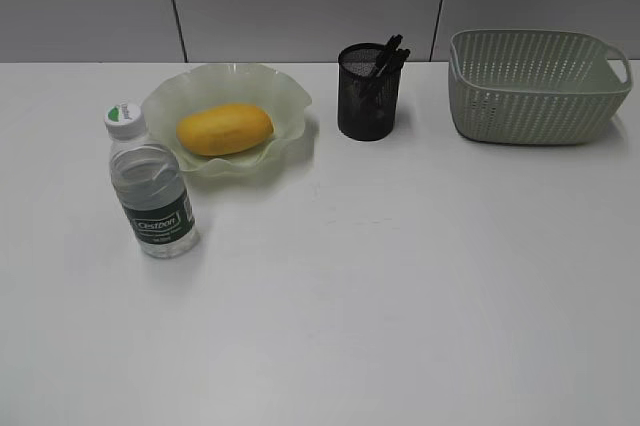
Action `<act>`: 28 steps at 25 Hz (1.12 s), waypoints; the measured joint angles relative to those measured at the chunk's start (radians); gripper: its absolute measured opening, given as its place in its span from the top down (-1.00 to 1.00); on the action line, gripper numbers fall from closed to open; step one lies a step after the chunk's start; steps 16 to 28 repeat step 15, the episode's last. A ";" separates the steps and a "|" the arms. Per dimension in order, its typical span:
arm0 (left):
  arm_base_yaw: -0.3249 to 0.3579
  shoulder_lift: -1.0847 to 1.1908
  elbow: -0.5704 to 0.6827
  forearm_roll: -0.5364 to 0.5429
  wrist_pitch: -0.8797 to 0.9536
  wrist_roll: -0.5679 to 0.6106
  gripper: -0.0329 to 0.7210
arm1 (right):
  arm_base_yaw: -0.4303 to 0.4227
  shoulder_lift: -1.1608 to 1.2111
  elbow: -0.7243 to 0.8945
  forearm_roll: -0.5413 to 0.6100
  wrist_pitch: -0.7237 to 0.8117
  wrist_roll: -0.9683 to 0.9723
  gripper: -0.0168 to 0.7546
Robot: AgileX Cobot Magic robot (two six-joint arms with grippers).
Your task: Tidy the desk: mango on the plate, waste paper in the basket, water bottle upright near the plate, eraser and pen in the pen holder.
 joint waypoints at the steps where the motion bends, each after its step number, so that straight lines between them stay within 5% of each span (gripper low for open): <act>1: 0.000 0.000 0.000 0.000 -0.001 0.000 -0.32 | 0.000 0.000 0.000 0.001 0.000 0.000 0.33; 28: 0.000 0.000 0.000 0.000 -0.001 0.000 -0.14 | 0.000 0.000 0.000 0.002 0.000 0.000 0.33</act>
